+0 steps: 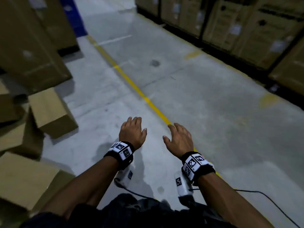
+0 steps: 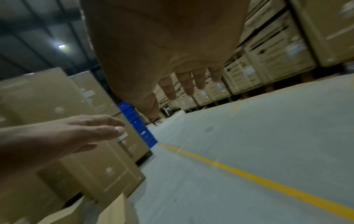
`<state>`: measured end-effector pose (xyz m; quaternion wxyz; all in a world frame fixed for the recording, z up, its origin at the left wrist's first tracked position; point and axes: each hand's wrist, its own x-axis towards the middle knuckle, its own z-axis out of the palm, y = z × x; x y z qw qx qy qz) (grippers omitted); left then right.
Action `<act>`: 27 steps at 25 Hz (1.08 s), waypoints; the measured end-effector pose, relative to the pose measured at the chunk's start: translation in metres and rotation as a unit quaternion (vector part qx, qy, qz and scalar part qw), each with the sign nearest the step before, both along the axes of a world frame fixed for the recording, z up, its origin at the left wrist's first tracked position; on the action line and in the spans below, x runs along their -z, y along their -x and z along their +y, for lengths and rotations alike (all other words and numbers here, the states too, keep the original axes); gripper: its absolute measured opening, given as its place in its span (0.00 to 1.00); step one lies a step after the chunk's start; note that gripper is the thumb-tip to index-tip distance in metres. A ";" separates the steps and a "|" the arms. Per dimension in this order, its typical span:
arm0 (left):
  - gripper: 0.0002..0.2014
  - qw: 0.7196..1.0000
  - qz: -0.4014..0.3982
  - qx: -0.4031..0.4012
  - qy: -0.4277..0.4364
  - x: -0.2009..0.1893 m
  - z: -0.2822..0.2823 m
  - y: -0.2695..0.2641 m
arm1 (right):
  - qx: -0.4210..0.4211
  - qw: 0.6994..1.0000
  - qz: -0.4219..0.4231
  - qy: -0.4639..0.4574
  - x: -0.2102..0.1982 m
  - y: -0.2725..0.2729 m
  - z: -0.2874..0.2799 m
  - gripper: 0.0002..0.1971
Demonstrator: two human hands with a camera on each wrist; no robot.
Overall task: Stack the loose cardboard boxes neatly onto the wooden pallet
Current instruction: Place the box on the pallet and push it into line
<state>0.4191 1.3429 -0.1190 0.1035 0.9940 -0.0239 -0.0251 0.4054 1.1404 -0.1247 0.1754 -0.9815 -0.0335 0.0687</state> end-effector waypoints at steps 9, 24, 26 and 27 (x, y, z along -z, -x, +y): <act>0.29 0.962 0.010 -0.270 0.035 -0.005 0.085 -0.001 | -0.248 0.969 -0.008 0.000 -0.005 -0.103 0.098 0.32; 0.30 0.876 0.019 -0.478 0.057 0.010 0.333 -0.116 | -0.432 0.902 0.010 0.021 0.005 -0.270 0.378 0.32; 0.31 0.868 0.015 -0.495 0.043 0.008 0.365 -0.130 | -0.458 0.889 0.009 0.009 0.005 -0.293 0.421 0.32; 0.30 0.862 0.011 -0.504 0.046 0.008 0.379 -0.137 | -0.467 0.884 0.013 0.006 0.007 -0.303 0.438 0.32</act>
